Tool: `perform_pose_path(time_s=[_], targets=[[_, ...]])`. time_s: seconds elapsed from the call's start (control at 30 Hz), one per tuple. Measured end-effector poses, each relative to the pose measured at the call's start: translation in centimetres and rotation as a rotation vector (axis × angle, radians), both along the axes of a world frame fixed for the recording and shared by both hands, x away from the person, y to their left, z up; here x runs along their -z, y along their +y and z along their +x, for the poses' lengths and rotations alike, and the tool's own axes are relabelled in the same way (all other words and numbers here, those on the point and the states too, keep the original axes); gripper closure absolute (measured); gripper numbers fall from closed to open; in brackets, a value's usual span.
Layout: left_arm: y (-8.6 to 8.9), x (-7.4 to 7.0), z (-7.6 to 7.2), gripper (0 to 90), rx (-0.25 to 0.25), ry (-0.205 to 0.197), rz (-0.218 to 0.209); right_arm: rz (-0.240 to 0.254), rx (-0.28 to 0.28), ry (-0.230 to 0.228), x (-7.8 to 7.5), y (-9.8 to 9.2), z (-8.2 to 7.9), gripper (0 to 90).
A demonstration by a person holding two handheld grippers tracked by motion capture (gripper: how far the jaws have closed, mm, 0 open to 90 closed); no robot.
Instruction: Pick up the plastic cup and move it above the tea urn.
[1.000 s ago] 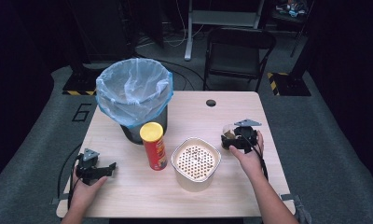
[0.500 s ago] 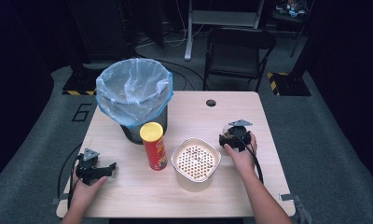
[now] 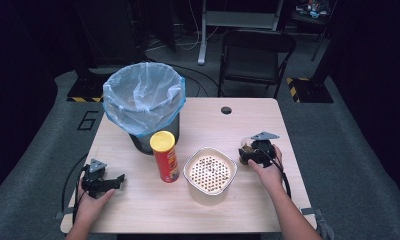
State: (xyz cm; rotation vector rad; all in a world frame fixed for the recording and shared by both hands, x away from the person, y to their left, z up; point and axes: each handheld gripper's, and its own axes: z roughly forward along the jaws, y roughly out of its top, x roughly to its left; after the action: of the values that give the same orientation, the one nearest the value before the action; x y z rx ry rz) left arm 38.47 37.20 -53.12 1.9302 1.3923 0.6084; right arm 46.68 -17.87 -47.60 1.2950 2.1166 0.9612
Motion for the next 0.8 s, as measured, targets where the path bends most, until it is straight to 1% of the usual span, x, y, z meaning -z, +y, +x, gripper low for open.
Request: perform_pose_path(time_s=[0.03, 0.07, 0.1, 0.13, 0.17, 0.2, 0.23, 0.27, 0.3, 0.33, 0.37, 0.43, 0.53, 0.6, 0.63, 0.67, 0.7, 0.73, 0.8], targets=[[0.0, 0.0, 0.0, 12.8, -0.001, -0.004, -0.001, -0.01, -0.027, -0.003, -0.1, -0.2, -0.3, 28.1], [0.0, 0.0, 0.0, 12.8, -0.001, -0.004, -0.001, -0.002, -0.085, -0.019, -0.3, -0.5, -1.2, 28.2], [0.0, 0.0, 0.0, 12.8, 0.0, 0.0, 0.0, -0.006, -0.113, -0.023, -0.3, -0.7, -1.5, 28.4], [0.0, 0.0, 0.0, 12.8, 0.0, 0.0, 0.0, -0.006, -0.113, -0.023, -0.3, -0.7, -1.5, 28.4], [0.0, 0.0, 0.0, 12.8, -0.001, -0.004, -0.001, 0.003, -0.13, -0.027, -0.4, -0.8, -1.9, 28.5], [0.0, 0.0, 0.0, 12.8, 0.0, -0.001, 0.0, -0.003, -0.154, -0.033, -0.5, -1.0, -2.3, 28.6], [0.0, 0.0, 0.0, 12.8, -0.002, -0.004, 0.0, 0.003, -0.171, -0.04, -0.5, -1.0, -2.6, 28.6], [-0.1, 0.0, 0.0, 12.8, -0.003, -0.005, -0.001, 0.003, -0.218, -0.053, -0.6, -1.3, -3.3, 28.8], [-0.1, 0.0, 0.0, 12.8, -0.003, -0.005, -0.002, 0.002, -0.237, -0.052, -0.6, -1.4, -3.6, 28.9], [-0.1, 0.0, 0.0, 12.8, -0.003, -0.005, -0.002, 0.002, -0.237, -0.052, -0.6, -1.4, -3.6, 28.9], [-0.1, 0.0, 0.0, 12.8, -0.004, -0.006, -0.003, 0.001, -0.262, -0.057, -0.6, -1.5, -3.9, 28.9], [-0.1, 0.0, 0.0, 12.8, -0.004, -0.005, -0.002, 0.01, -0.322, -0.045, -0.3, -1.9, -4.4, 28.9], [-0.1, 0.0, 0.0, 12.8, -0.003, -0.005, -0.002, 0.002, -0.337, -0.029, 0.3, -2.1, -4.6, 28.7], [-0.1, 0.0, 0.0, 12.8, -0.003, -0.005, -0.002, 0.028, -0.338, -0.042, 0.6, -2.3, -4.7, 28.4], [-0.1, 0.0, 0.0, 12.8, -0.003, -0.005, -0.002, 0.028, -0.338, -0.042, 0.6, -2.3, -4.7, 28.4], [-0.1, 0.0, 0.0, 12.8, -0.003, -0.005, -0.002, 0.054, -0.332, -0.041, 0.8, -2.6, -4.9, 28.0], [-0.1, 0.0, 0.0, 12.8, -0.003, -0.005, -0.002, 0.06, -0.336, -0.041, 0.9, -2.7, -4.9, 29.8], [-0.1, 0.0, 0.0, 12.8, -0.003, -0.006, -0.002, 0.077, -0.333, -0.036, 0.9, -2.7, -5.0, 29.4], [-0.1, 0.0, 0.0, 12.8, -0.003, -0.005, -0.002, 0.073, -0.328, -0.046, 1.0, -2.7, -5.1, 28.8]])
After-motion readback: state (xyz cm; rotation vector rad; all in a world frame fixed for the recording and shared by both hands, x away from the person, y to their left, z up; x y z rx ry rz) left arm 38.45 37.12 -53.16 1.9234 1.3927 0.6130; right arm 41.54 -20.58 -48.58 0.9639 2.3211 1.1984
